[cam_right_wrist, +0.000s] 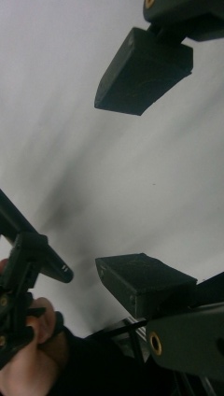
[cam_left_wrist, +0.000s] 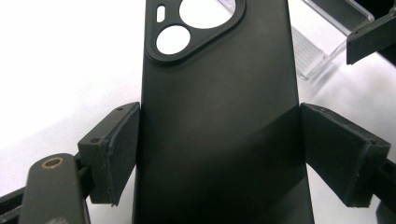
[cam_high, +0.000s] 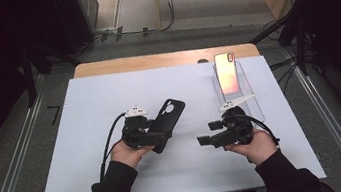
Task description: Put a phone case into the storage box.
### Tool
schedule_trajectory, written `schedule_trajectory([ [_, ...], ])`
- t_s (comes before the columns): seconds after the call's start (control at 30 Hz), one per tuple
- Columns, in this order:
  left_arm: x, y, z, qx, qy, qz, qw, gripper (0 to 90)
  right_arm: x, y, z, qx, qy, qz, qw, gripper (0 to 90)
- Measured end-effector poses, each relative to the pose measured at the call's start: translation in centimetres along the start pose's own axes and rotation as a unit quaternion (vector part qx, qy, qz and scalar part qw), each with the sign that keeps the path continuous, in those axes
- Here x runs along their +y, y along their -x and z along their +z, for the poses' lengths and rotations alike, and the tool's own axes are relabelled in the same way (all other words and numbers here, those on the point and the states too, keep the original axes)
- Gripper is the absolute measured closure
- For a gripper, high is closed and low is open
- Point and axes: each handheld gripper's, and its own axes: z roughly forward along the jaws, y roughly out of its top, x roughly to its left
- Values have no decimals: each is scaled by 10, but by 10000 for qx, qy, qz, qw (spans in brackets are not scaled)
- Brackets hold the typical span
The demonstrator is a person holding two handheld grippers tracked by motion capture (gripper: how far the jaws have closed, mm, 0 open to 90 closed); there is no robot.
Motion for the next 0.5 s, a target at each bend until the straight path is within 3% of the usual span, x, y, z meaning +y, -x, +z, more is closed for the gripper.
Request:
schedule_trajectory([
  [0.2,-9,3,-2,179,278,16,9994,163,12,-4,4,-122,141,37,9998,188],
  [0.5,-19,7,-1,474,737,90,9961,162,30,-9,13,-133,254,153,9995,188],
])
